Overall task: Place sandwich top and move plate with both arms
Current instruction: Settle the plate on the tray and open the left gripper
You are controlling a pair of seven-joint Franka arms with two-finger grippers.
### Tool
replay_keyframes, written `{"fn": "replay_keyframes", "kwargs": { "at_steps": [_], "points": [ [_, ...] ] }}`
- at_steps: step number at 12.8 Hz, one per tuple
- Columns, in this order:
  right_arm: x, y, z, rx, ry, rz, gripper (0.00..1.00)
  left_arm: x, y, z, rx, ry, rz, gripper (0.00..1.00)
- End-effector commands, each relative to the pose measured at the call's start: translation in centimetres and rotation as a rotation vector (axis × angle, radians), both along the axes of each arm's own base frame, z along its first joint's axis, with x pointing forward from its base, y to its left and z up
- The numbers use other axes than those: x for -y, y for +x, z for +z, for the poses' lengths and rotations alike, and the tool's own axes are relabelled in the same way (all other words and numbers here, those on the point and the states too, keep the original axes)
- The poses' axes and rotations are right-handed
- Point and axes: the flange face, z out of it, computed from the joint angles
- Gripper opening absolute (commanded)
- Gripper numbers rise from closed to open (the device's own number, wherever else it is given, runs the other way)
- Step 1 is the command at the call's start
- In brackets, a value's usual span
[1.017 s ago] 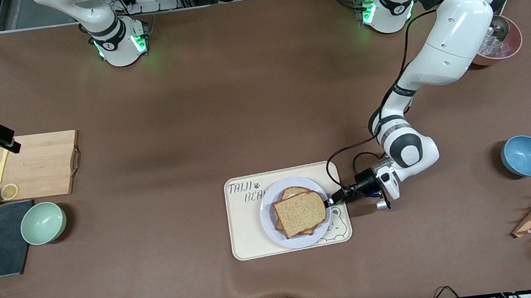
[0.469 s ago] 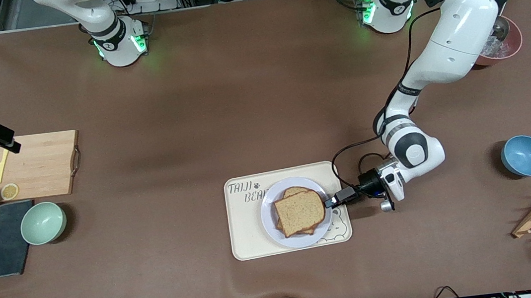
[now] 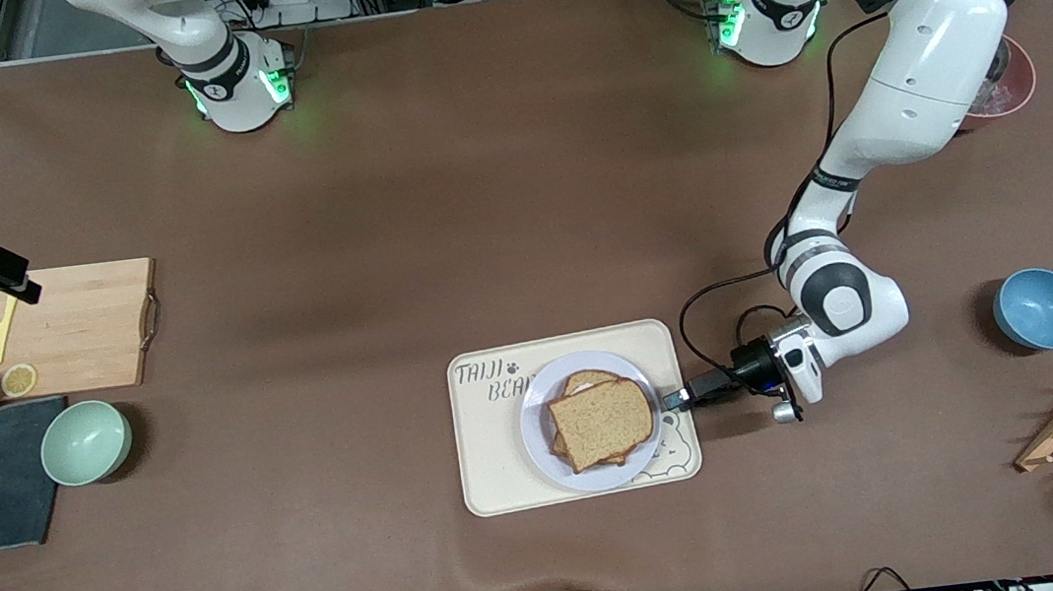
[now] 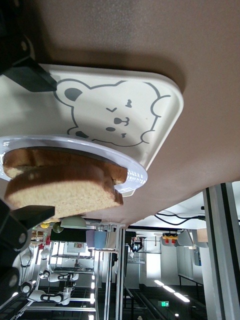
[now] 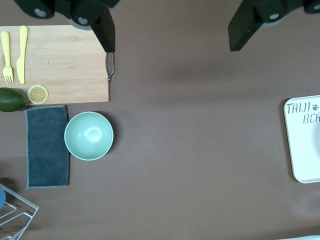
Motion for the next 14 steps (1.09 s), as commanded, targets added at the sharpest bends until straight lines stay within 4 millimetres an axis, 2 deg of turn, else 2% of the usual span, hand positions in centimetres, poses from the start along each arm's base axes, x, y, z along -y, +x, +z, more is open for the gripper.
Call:
{"fn": "replay_keyframes", "kwargs": {
  "at_steps": [1,5,8,11,14],
  "points": [
    [0.0,-0.2,0.1,-0.002,-0.014,-0.012,1.00,0.0,0.4,3.0,-0.029,0.017,0.000,1.00],
    [0.1,-0.2,0.2,0.000,-0.014,-0.013,1.00,0.4,1.3,7.2,-0.077,0.038,-0.006,1.00],
    [0.1,-0.2,0.0,-0.004,-0.014,-0.012,1.00,-0.8,2.1,9.9,-0.072,0.105,-0.031,1.00],
    [0.1,-0.2,0.1,-0.002,-0.014,-0.012,1.00,-1.4,2.5,15.0,-0.109,0.168,-0.076,1.00],
    [0.0,-0.2,0.1,-0.002,-0.014,-0.009,1.00,-4.8,2.6,19.8,-0.108,0.315,-0.154,1.00]
  ]
}}
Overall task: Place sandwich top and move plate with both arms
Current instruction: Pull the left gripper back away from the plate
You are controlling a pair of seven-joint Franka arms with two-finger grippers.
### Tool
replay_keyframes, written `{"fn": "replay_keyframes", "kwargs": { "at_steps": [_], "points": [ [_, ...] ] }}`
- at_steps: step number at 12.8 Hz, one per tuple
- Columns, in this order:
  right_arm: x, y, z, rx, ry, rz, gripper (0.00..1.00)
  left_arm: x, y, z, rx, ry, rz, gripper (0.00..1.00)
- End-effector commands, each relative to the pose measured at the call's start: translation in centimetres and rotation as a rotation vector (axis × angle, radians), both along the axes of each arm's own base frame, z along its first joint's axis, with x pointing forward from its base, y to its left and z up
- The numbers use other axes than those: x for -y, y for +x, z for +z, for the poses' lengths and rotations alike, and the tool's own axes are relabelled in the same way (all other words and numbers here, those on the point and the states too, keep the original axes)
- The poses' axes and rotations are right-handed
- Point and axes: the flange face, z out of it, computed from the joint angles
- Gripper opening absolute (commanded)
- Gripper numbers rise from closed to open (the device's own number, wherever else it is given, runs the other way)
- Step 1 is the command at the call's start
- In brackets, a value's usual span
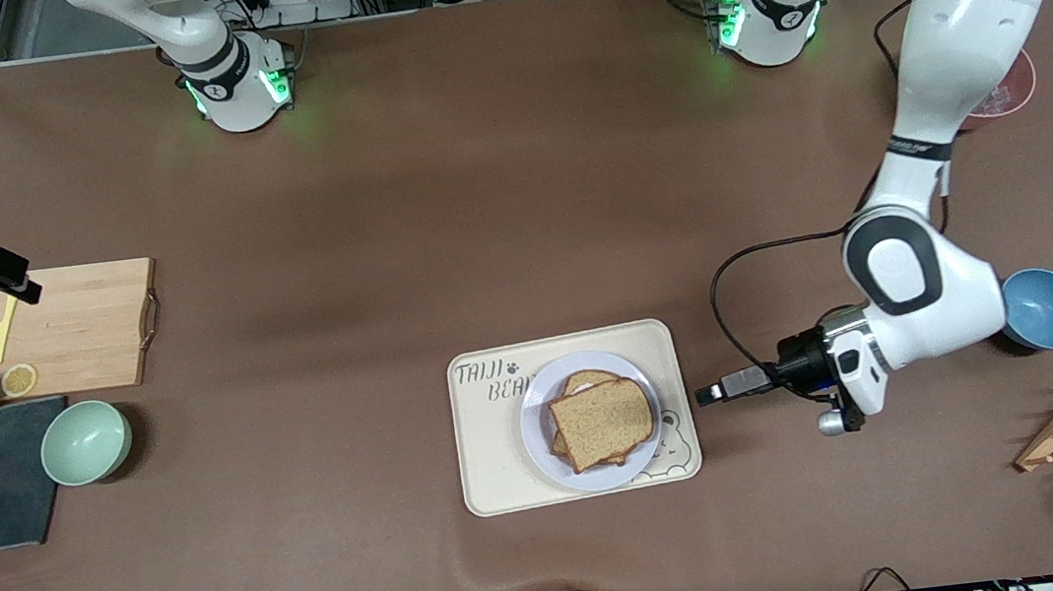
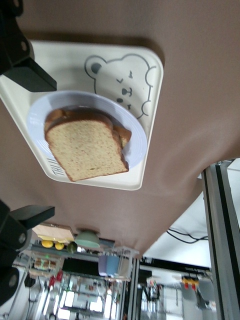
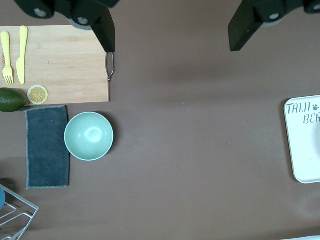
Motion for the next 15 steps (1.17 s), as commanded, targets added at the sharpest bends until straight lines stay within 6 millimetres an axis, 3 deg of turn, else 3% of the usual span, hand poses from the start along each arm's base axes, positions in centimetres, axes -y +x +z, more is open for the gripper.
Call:
{"fn": "replay_keyframes", "kwargs": {
  "at_steps": [1,4,7,10,12,15],
  "points": [
    [-0.1,-0.2,0.2,0.001,-0.014,-0.007,1.00,-3.2,-0.7,4.0,-0.006,0.102,-0.076,1.00],
    [0.1,-0.2,0.2,0.001,-0.014,-0.011,1.00,-6.0,-1.8,8.7,0.007,0.278,-0.176,1.00],
    [0.0,-0.2,0.2,0.001,-0.014,-0.009,1.00,-6.7,-3.7,13.8,0.033,0.493,-0.305,1.00],
    [0.0,-0.2,0.2,-0.001,-0.014,-0.009,1.00,-7.8,-4.2,19.0,0.074,0.627,-0.383,1.00],
    [0.2,-0.2,0.2,0.001,-0.014,-0.011,1.00,-9.7,-4.3,21.3,0.079,0.810,-0.462,1.00],
    [0.1,-0.2,0.2,0.001,-0.014,-0.009,1.00,-15.0,-5.1,25.0,0.104,0.881,-0.400,1.00]
  ]
}}
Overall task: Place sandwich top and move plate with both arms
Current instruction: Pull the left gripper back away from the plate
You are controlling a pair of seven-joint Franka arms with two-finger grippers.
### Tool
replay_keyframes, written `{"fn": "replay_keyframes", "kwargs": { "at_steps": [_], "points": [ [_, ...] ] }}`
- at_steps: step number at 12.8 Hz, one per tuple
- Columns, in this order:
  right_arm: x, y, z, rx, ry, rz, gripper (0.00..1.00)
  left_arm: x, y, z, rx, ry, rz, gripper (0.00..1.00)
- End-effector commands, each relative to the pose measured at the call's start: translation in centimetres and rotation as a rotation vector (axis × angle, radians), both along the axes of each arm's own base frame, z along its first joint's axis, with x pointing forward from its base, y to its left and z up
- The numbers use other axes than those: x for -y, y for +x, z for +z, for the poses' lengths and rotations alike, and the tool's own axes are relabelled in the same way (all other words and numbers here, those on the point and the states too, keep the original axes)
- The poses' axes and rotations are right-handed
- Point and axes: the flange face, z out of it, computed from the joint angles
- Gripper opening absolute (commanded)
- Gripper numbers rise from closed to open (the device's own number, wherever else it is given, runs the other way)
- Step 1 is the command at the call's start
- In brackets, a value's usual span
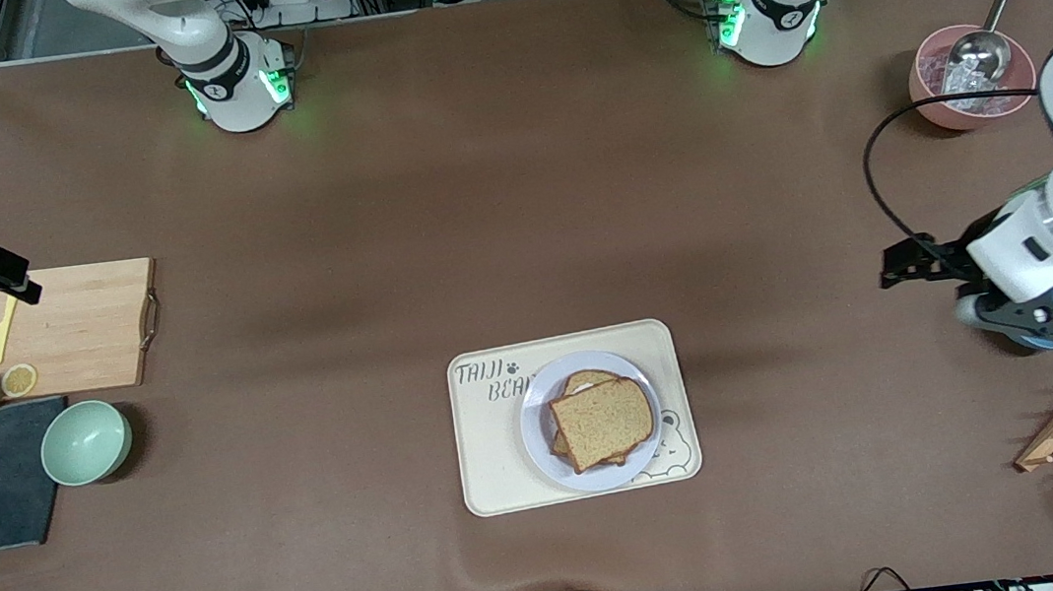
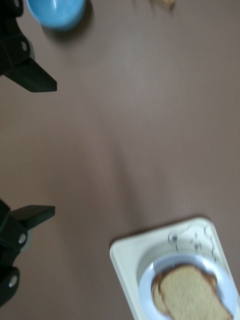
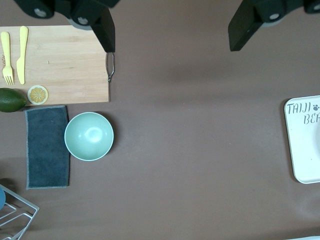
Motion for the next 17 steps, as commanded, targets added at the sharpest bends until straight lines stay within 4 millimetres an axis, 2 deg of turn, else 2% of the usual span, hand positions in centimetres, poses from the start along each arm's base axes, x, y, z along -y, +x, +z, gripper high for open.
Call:
{"fn": "replay_keyframes", "kwargs": {
  "at_steps": [1,3,4,7,10,12,13,14,17],
  "points": [
    [0.1,-0.1,0.1,0.001,-0.014,-0.009,1.00,-4.6,-1.1,3.0,0.022,0.019,0.039,1.00],
    [0.1,-0.1,0.1,0.001,-0.014,-0.009,1.00,-5.1,-2.1,2.0,-0.076,0.024,0.043,1.00],
    [0.2,-0.1,0.1,0.001,-0.014,-0.010,1.00,-5.6,-2.6,2.2,-0.100,0.020,0.052,1.00],
    [0.0,-0.1,0.1,0.001,-0.014,-0.007,1.00,-6.2,-3.7,4.2,-0.086,0.037,0.071,1.00],
    [-0.1,-0.1,0.1,0.002,-0.014,-0.006,1.00,-5.6,-5.1,6.0,-0.094,0.047,0.098,1.00],
    [0.1,-0.1,0.1,0.001,-0.014,-0.009,1.00,-3.8,-6.7,7.2,-0.092,0.063,0.080,1.00],
    [0.1,-0.1,0.1,0.001,-0.014,-0.009,1.00,-2.1,-7.3,7.3,-0.092,0.075,0.056,1.00],
    [0.1,-0.1,0.1,0.001,-0.014,-0.009,1.00,-3.1,-7.9,7.7,-0.085,0.082,0.081,1.00],
    [-0.1,-0.1,0.1,0.003,-0.014,-0.006,1.00,-3.1,-9.7,8.6,-0.057,0.096,0.114,1.00]
  ]
}}
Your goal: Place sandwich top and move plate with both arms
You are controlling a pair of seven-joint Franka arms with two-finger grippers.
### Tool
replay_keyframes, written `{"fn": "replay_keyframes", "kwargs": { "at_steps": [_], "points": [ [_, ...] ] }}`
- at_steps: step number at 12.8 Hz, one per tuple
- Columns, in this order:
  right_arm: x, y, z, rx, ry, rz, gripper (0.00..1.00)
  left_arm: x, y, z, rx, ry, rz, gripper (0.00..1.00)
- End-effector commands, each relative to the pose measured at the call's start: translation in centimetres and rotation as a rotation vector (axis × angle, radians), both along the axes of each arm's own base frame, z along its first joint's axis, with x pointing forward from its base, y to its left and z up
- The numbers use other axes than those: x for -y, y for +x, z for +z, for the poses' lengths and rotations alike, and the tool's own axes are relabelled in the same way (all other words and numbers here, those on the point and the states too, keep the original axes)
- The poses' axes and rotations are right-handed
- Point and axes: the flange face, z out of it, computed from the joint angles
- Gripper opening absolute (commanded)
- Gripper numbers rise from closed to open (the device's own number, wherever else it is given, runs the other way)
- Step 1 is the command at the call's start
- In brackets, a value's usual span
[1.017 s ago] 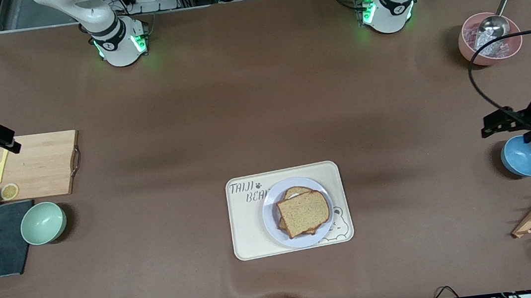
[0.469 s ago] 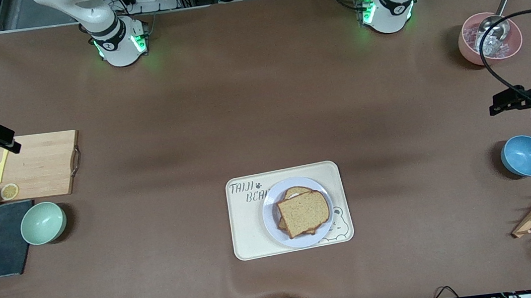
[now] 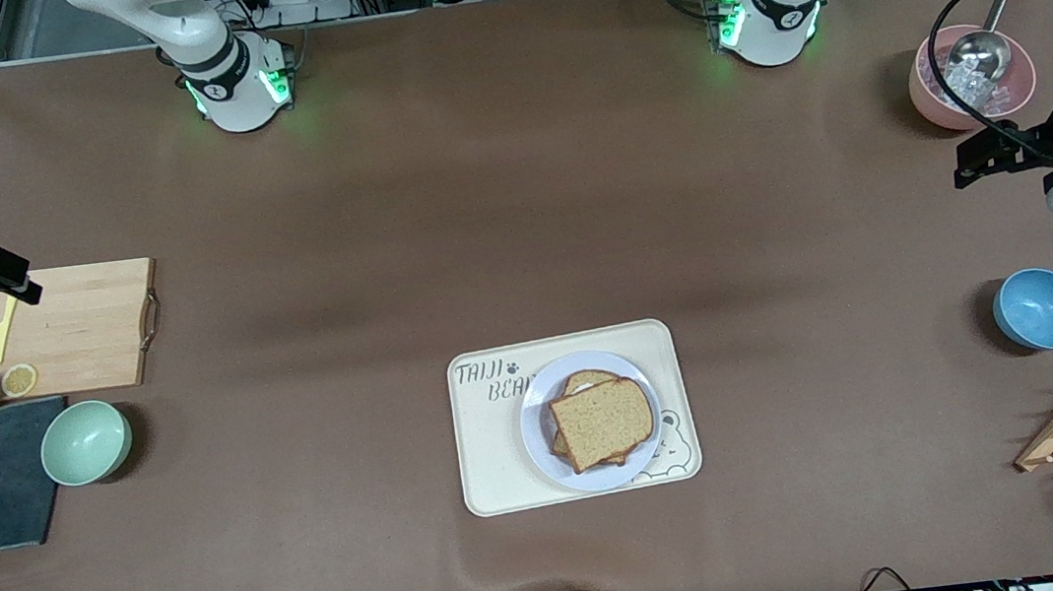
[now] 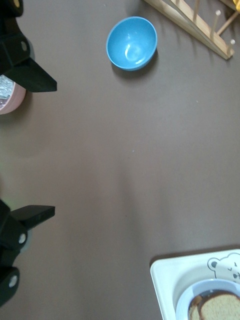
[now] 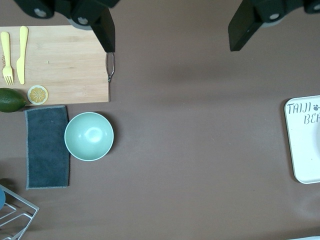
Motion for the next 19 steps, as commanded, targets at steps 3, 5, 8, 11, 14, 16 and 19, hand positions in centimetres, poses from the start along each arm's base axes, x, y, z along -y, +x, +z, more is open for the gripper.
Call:
{"fn": "replay_keyframes", "kwargs": {
  "at_steps": [3,5,8,11,14,16,19],
  "points": [
    [-0.2,-0.1,0.2,0.005,-0.014,-0.004,1.00,-0.3,-3.1,1.3,0.039,0.020,0.148,1.00],
    [-0.1,-0.1,0.1,0.004,-0.013,-0.006,1.00,-0.4,-3.4,1.6,0.037,0.031,0.217,1.00],
    [-0.2,-0.1,0.1,0.003,-0.014,-0.006,1.00,-0.6,-3.5,2.4,0.046,0.020,0.218,1.00],
    [-0.2,-0.1,0.1,0.004,-0.013,-0.004,1.00,-1.5,-3.5,1.8,0.027,0.023,0.233,1.00],
    [0.0,-0.1,0.1,0.003,-0.014,-0.007,1.00,-1.6,-3.6,2.2,0.036,0.024,0.236,1.00],
    [-0.2,-0.1,0.1,0.003,-0.014,-0.004,1.00,-1.2,-3.9,2.5,0.034,0.023,0.229,1.00],
    [-0.2,-0.1,0.1,0.004,-0.013,-0.004,1.00,-0.8,-4.3,3.2,0.046,0.020,0.221,1.00]
  ]
}}
